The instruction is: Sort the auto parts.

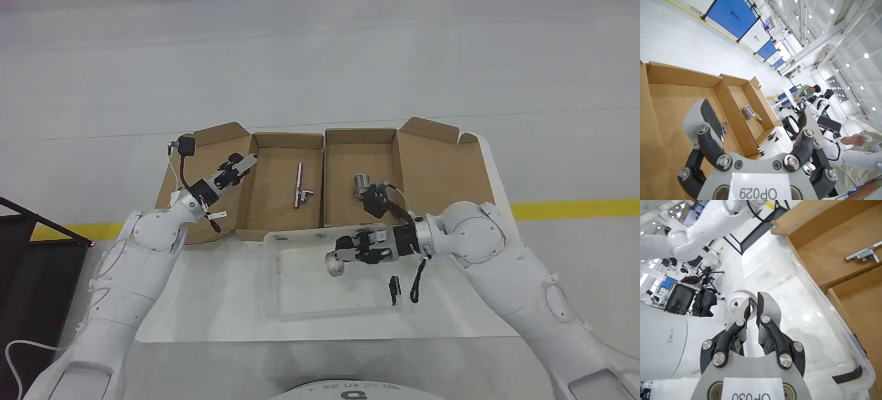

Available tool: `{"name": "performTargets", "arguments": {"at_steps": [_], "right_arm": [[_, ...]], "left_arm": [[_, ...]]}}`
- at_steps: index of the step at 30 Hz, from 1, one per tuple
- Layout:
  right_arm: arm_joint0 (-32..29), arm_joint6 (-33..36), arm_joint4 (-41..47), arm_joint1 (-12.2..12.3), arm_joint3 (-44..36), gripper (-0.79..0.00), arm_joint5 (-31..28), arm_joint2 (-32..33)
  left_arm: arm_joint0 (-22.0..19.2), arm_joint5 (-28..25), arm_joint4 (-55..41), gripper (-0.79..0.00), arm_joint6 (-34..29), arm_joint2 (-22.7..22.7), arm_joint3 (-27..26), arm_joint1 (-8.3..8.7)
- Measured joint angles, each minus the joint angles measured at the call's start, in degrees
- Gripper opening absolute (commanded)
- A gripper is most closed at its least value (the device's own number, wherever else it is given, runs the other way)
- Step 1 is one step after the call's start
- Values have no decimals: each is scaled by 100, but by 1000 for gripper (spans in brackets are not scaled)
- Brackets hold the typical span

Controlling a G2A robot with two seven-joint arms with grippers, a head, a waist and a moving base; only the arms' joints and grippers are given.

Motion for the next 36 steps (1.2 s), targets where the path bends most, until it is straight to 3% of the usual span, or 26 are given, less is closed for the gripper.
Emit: {"name": "performTargets", "arguments": {"at_steps": [11,25,31,36], "right_arm": [[402,36,2509,404,253,-785,22,-398],[333,-61,2841,404,173,-785,111,-490],[393,167,4308,323,152,-785,173,-540],[609,932,6272,191,347,-785,921,-591]], "left_arm": [[0,0,0,0,0,0,0,0],[0,0,0,0,0,0,0,0],[0,0,0,0,0,0,0,0],[0,0,0,0,0,0,0,0]]}}
